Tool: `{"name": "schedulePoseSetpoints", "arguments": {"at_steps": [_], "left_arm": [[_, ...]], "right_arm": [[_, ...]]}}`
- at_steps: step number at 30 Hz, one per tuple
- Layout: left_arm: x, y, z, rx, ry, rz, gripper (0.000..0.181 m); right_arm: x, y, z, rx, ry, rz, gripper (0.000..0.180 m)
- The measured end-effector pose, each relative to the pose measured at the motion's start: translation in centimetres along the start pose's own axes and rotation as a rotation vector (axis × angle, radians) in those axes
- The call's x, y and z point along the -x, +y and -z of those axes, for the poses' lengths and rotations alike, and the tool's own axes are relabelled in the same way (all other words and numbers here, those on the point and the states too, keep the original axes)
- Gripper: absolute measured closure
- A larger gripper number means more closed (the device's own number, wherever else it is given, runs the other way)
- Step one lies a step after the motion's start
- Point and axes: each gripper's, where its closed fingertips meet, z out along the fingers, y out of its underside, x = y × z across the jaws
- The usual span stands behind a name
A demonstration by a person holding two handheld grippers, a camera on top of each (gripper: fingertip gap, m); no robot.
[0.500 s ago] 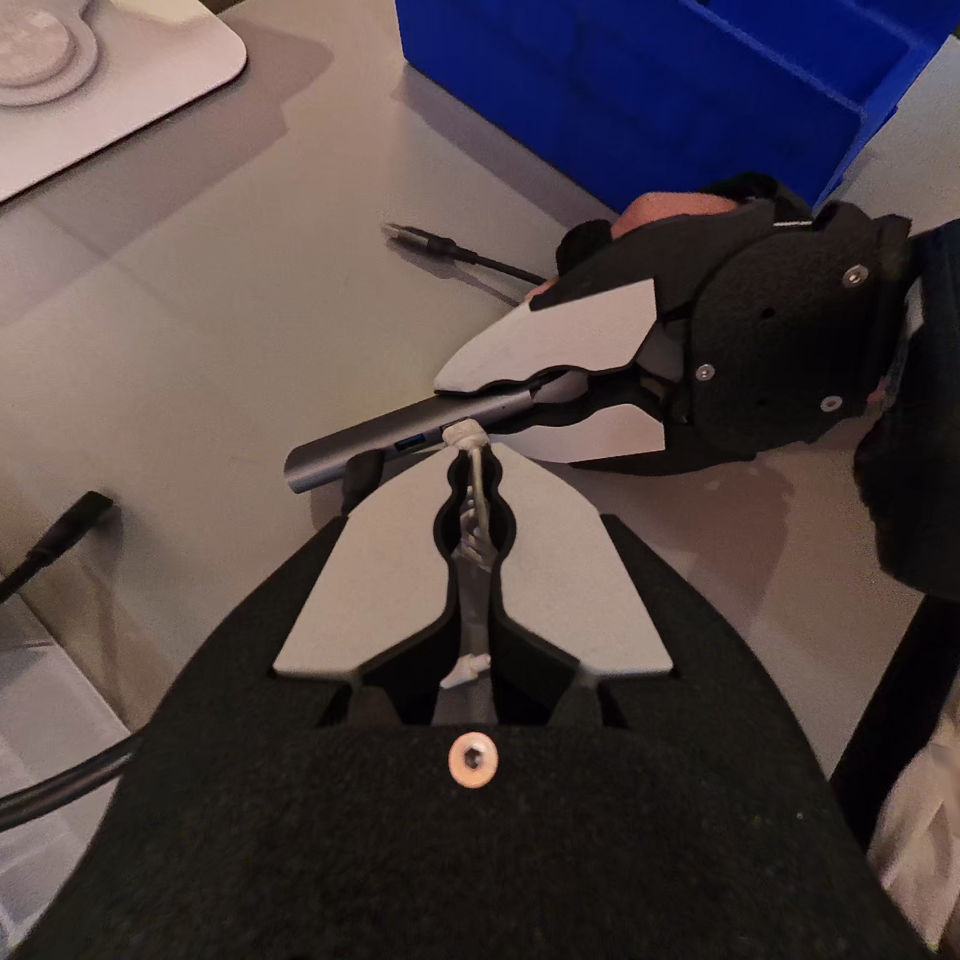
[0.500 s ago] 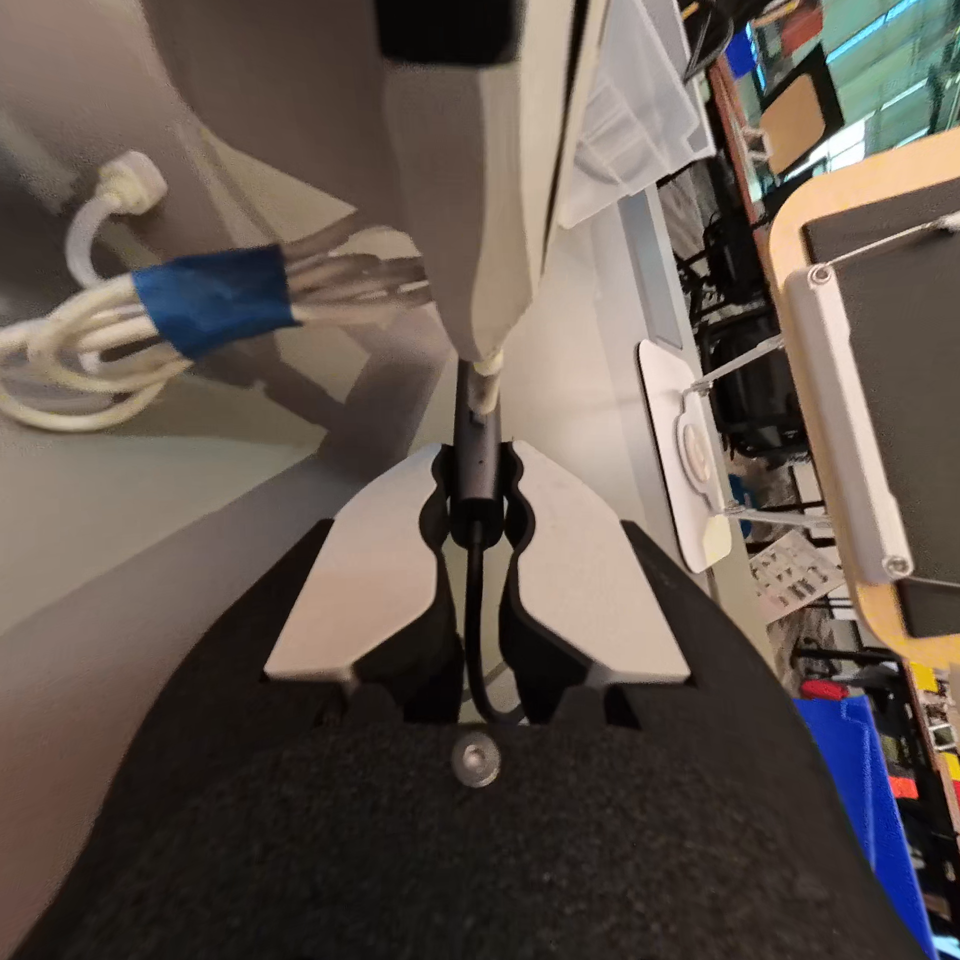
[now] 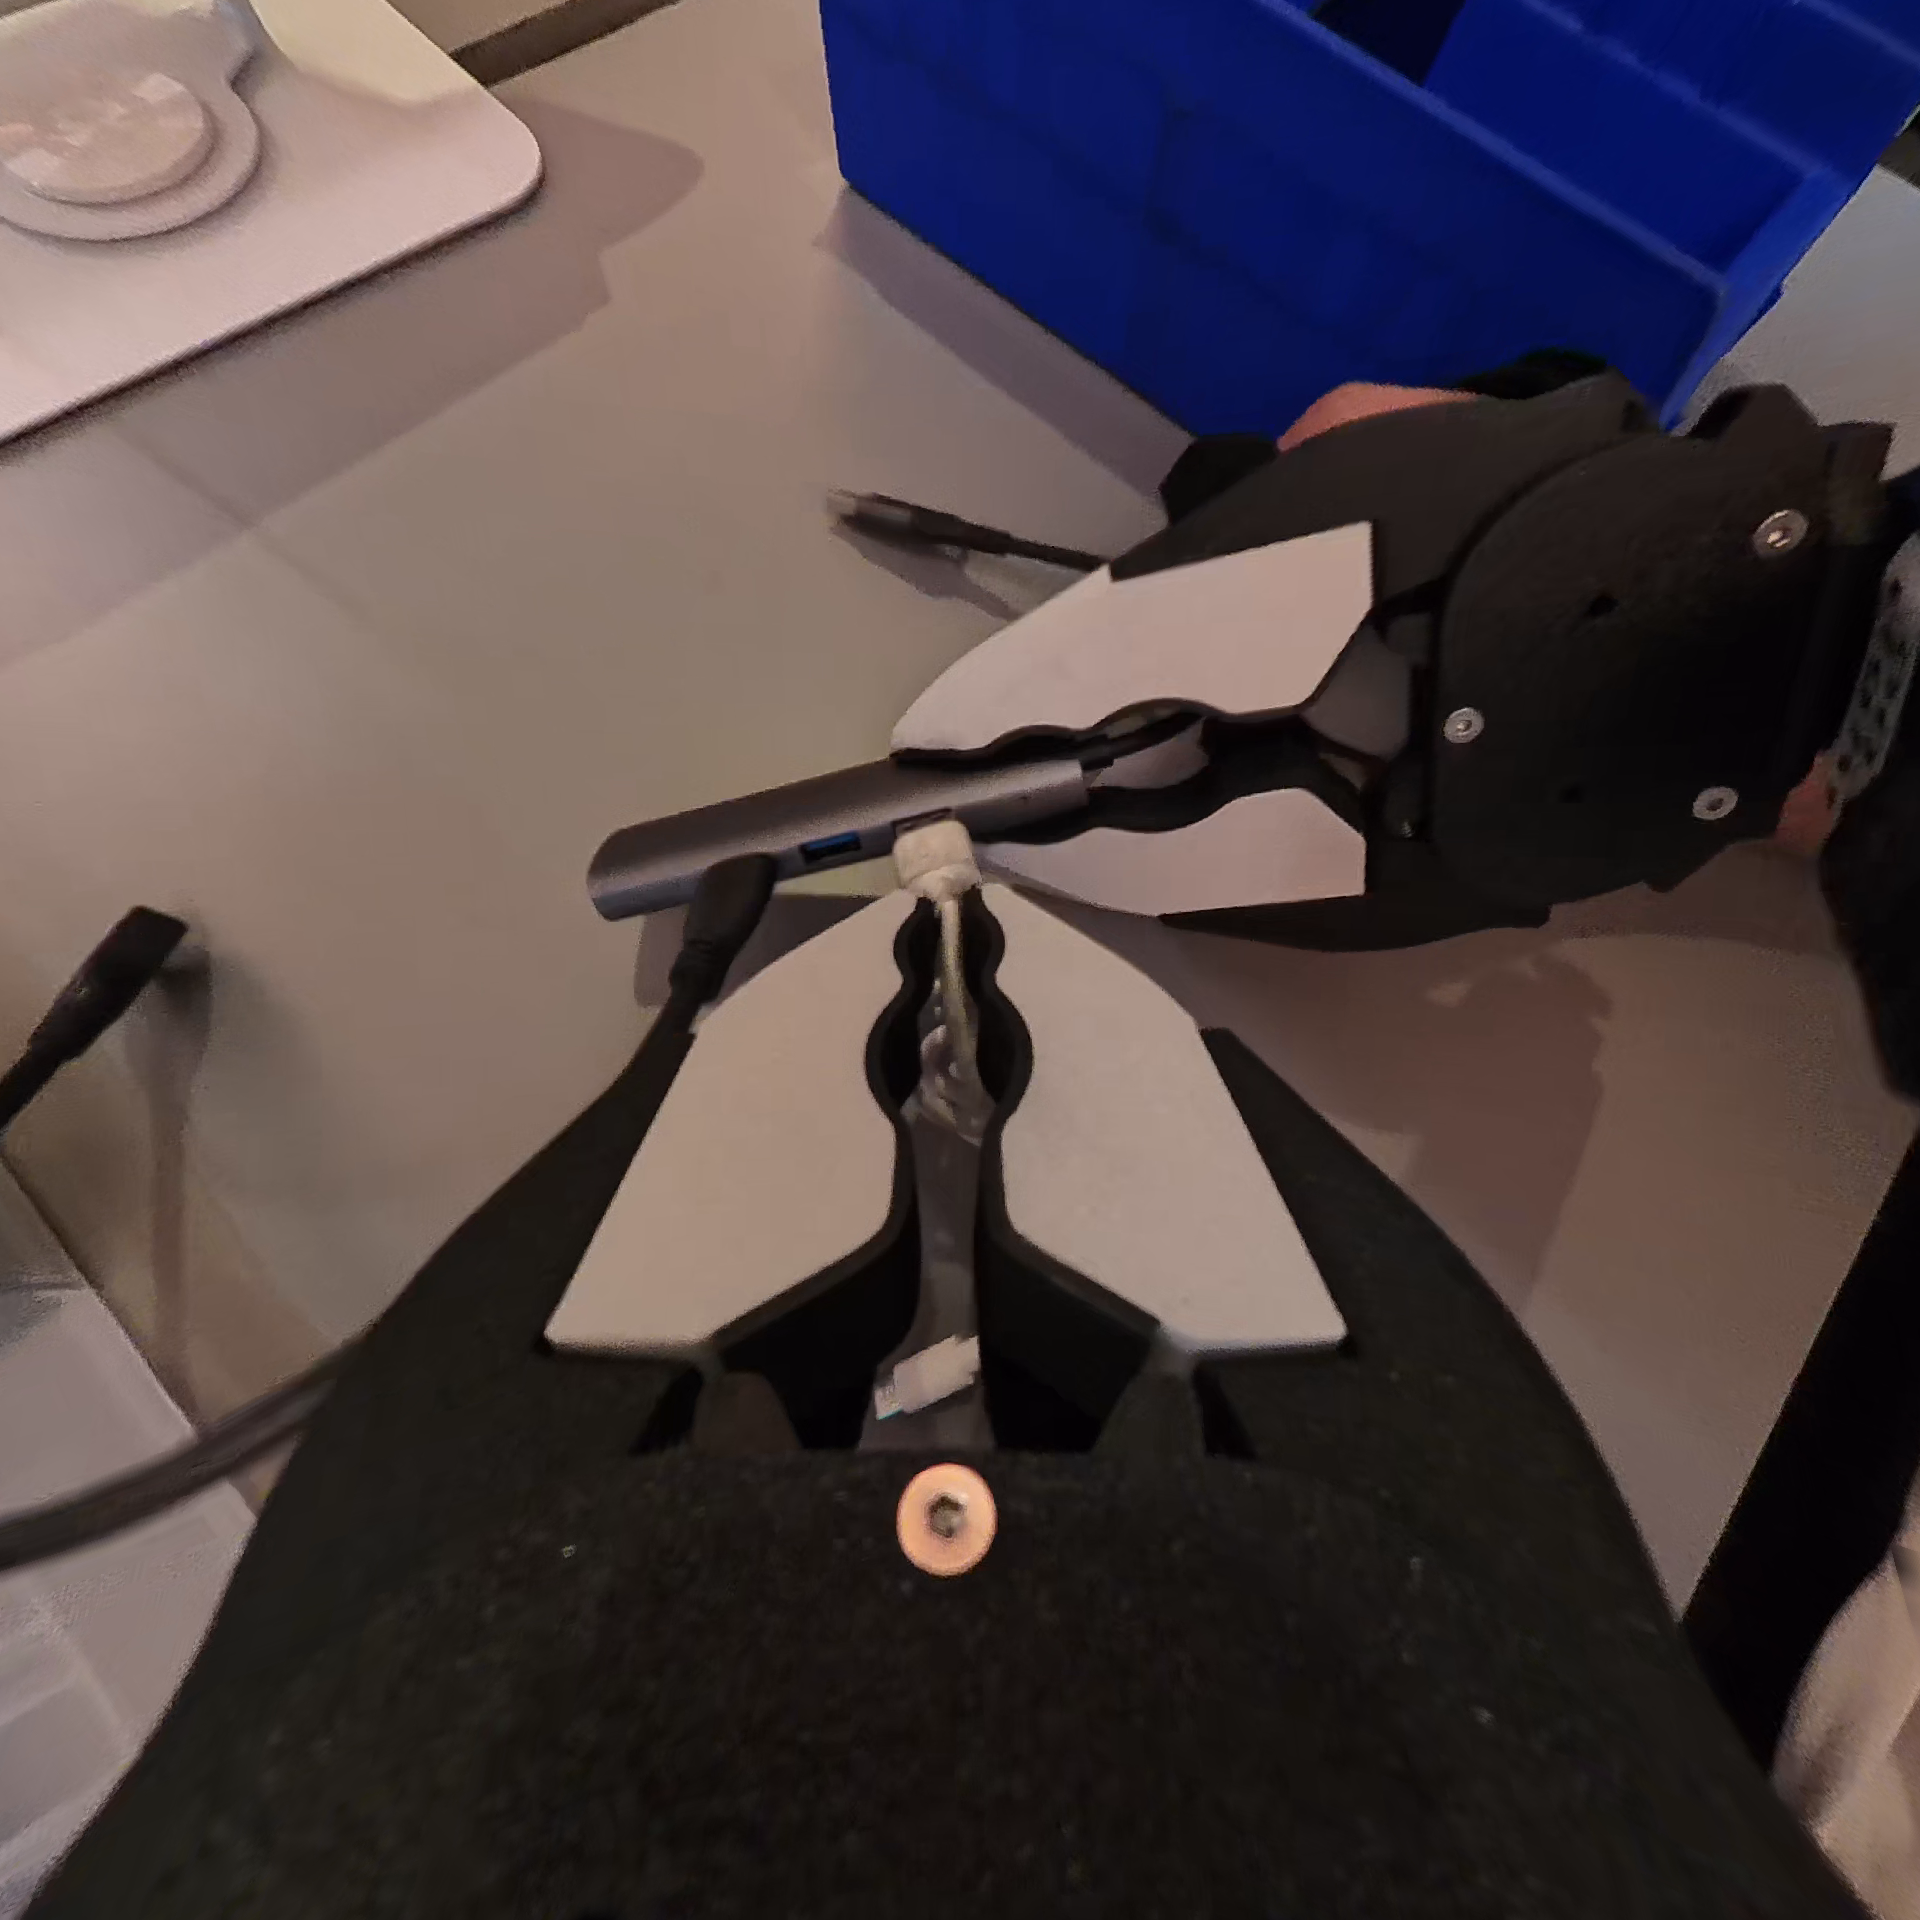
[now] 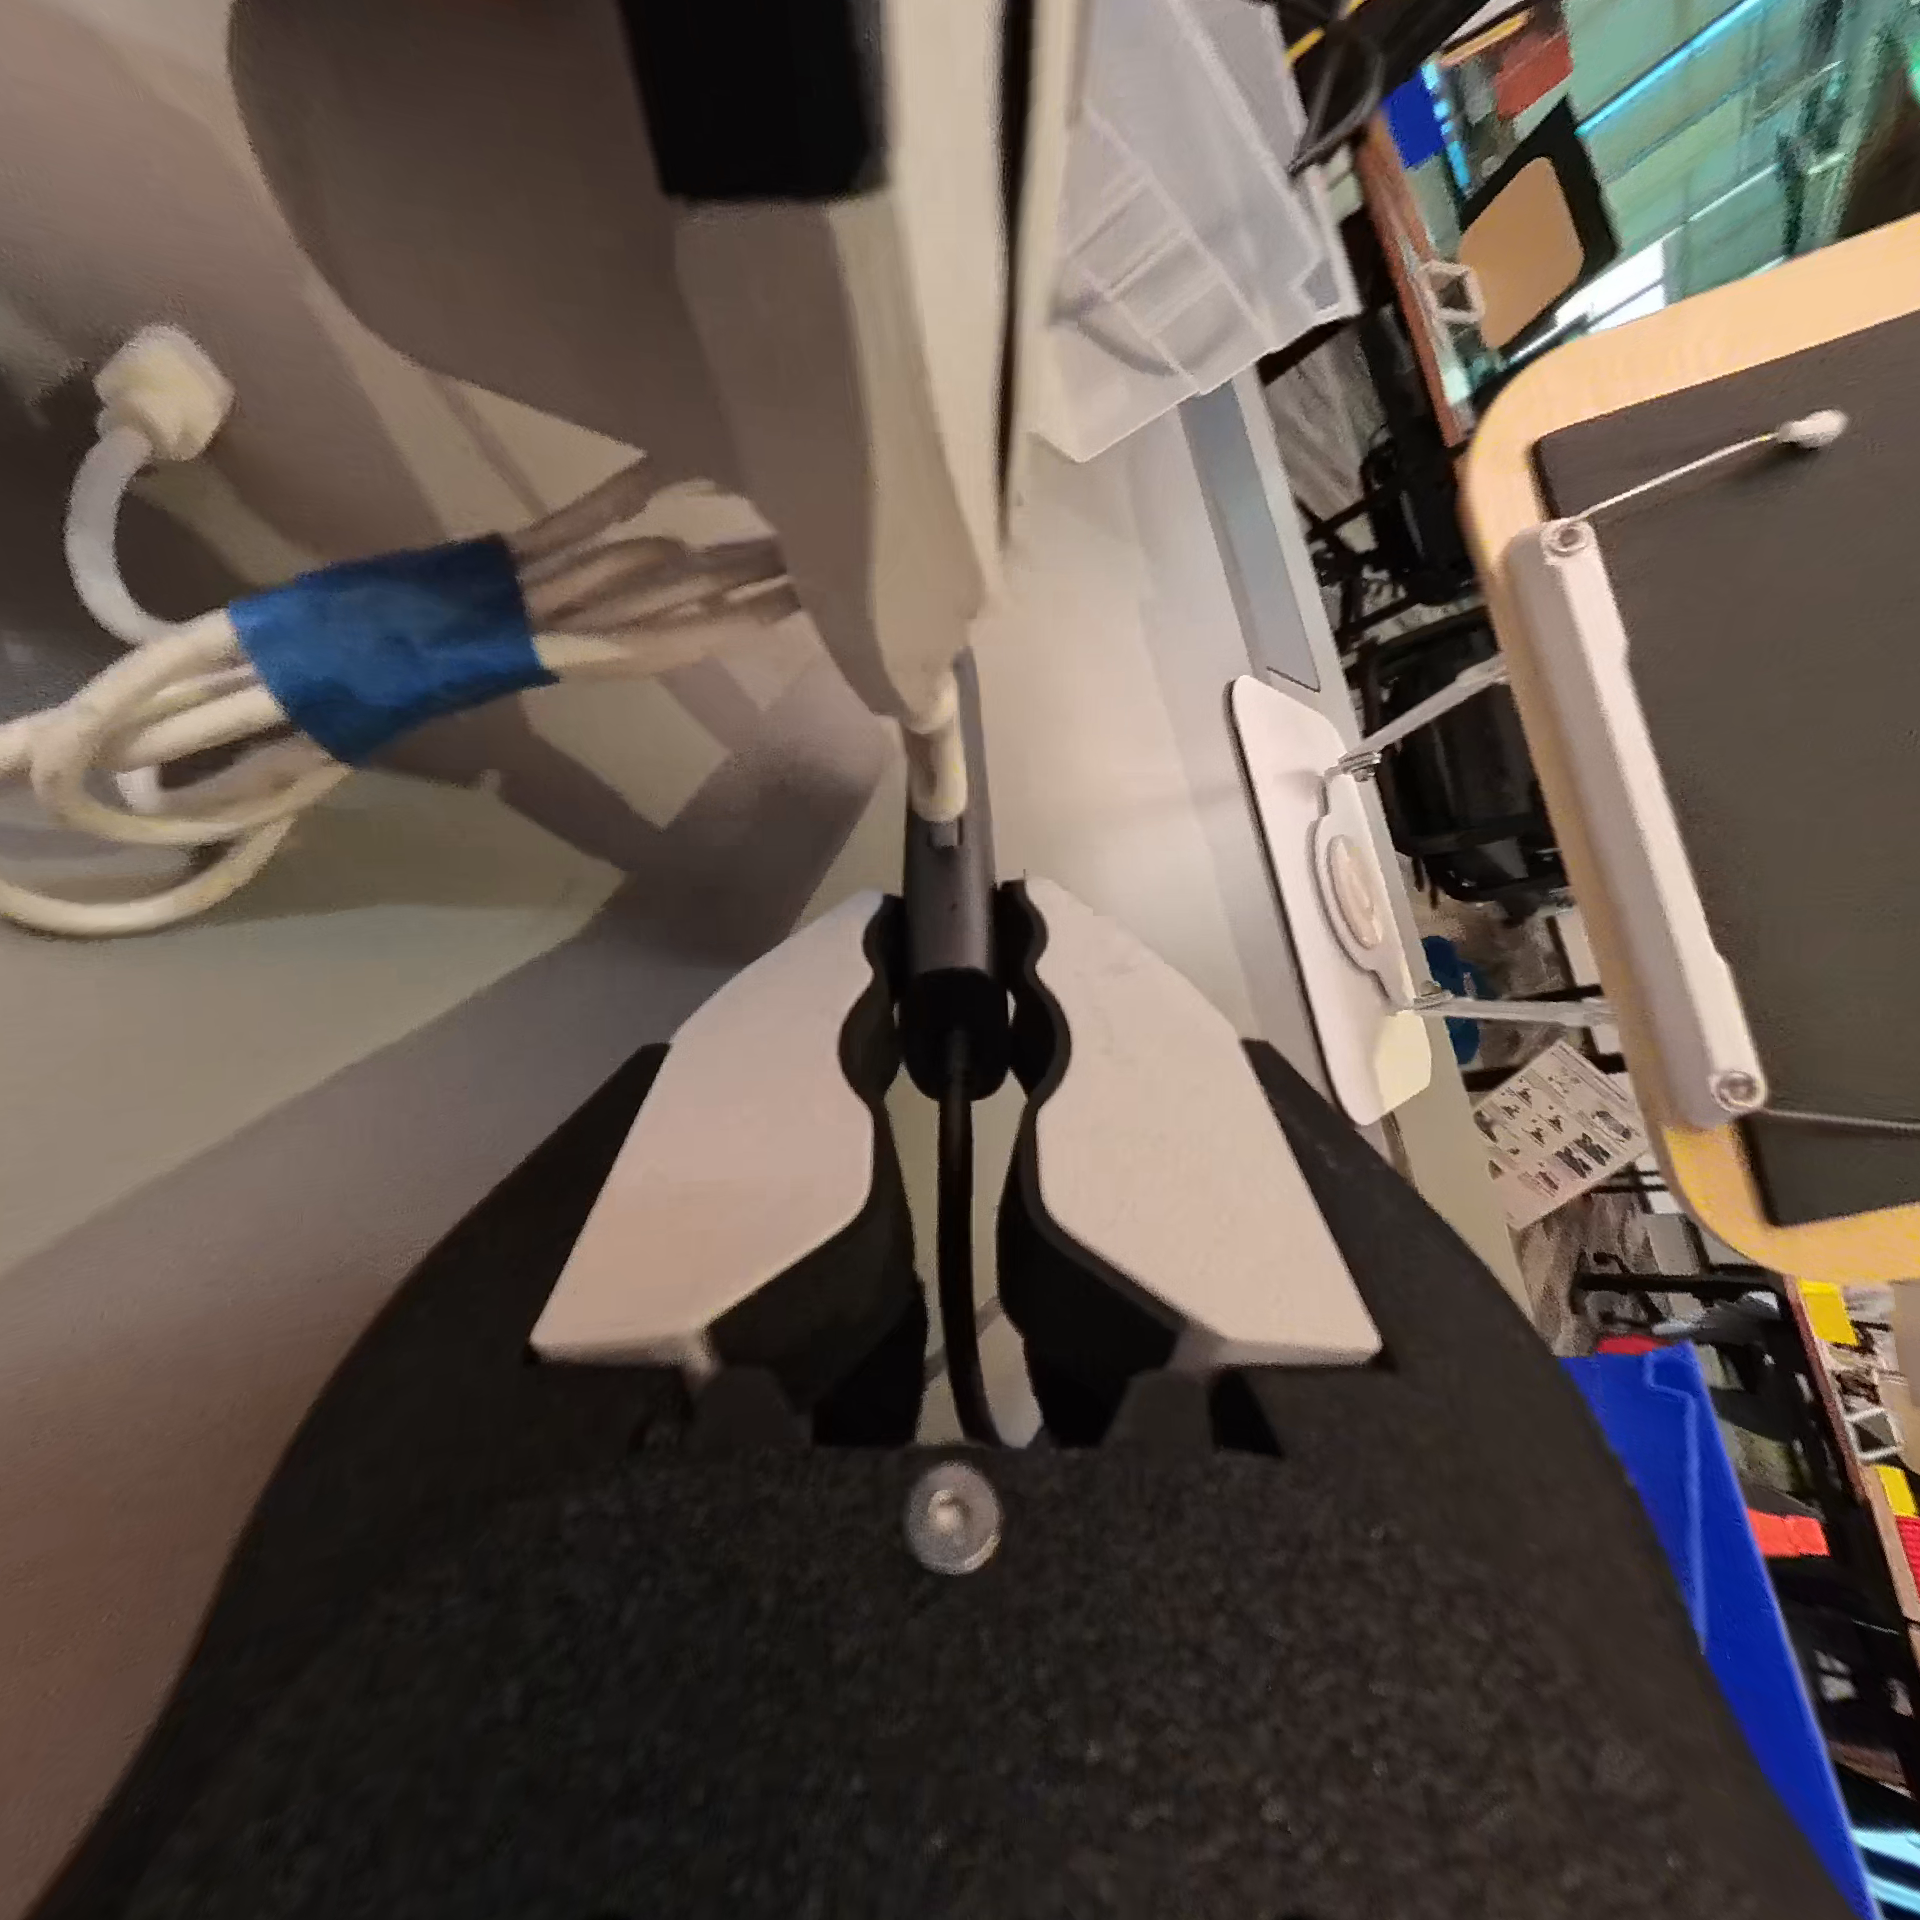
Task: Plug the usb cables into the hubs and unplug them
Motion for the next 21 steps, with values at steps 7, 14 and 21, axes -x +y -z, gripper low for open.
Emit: {"name": "schedulePoseSetpoints", "arguments": {"at_steps": [7,14,21], "left_arm": [[-0.1,-0.2,0.3,-0.04,0.042,0.035,0.176],[-1.1,1.1,0.7,-0.027,0.057,0.04,0.176],[-2.1,2.1,-0.3,0.029,0.0,-0.005,0.176]], "right_arm": [[0.1,-0.4,0.2,-0.024,0.02,0.066,0.162],[1.3,-0.8,0.1,-0.085,-0.055,0.022,0.163],[2.6,0.0,-1.1,0.064,-0.044,0.065,0.163]]}}
